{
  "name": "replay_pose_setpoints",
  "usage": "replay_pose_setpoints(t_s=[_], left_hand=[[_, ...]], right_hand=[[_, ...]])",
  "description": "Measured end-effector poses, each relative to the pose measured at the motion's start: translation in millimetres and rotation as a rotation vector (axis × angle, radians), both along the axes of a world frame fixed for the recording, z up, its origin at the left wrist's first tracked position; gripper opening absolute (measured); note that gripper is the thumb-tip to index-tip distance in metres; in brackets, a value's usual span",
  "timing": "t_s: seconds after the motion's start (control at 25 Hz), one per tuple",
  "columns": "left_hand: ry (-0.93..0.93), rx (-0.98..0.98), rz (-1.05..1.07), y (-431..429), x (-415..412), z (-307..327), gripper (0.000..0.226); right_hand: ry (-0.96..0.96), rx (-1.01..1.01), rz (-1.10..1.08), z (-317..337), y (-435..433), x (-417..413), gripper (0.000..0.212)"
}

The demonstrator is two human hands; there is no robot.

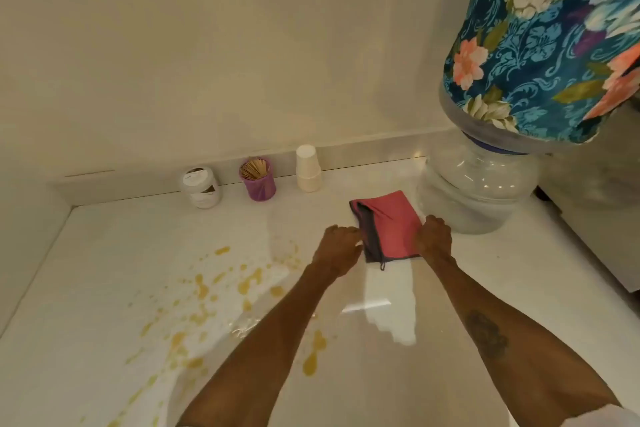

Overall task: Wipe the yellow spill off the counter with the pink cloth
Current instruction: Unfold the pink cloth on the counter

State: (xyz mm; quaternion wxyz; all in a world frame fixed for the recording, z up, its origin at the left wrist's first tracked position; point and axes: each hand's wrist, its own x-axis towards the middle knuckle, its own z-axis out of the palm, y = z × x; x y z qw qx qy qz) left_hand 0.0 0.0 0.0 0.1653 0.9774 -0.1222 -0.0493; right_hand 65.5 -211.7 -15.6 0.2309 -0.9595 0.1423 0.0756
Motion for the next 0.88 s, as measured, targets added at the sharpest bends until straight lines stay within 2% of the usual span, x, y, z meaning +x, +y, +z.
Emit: replay_pose_setpoints(t_s=[0.08, 0.2, 0.44, 0.64, 0.76, 0.88], left_hand=[[-0.018, -0.059, -0.064, -18.2, 1.0, -6.5, 0.031], [-0.01, -0.025, -0.147, -39.1, -4.8, -19.1, 0.037], [0.088, 0.041, -0.129, -40.0, -10.9, -41.7, 0.048], [0.167, 0.038, -0.134, -35.5, -17.6, -38.3, 0.055], [0.151, 0.005, -0.098, -21.5, -26.1, -35.6, 0.055], [0.085, 0.01, -0.039, 12.8, -38.5, -31.6, 0.092]], right_hand=[[0.032, 0.03, -0.019, -1.3, 1.9, 5.7, 0.038], [0.057, 0.046, -0.042, -7.4, 12.1, 12.2, 0.044], [0.067, -0.007, -0.12, -16.2, 20.6, 20.4, 0.042], [0.071, 0.156, -0.189, -10.2, 23.5, 30.0, 0.039], [0.118, 0.257, -0.22, 3.2, 29.3, 26.5, 0.045], [0.148, 0.37, -0.245, 15.7, 36.1, 25.3, 0.034]])
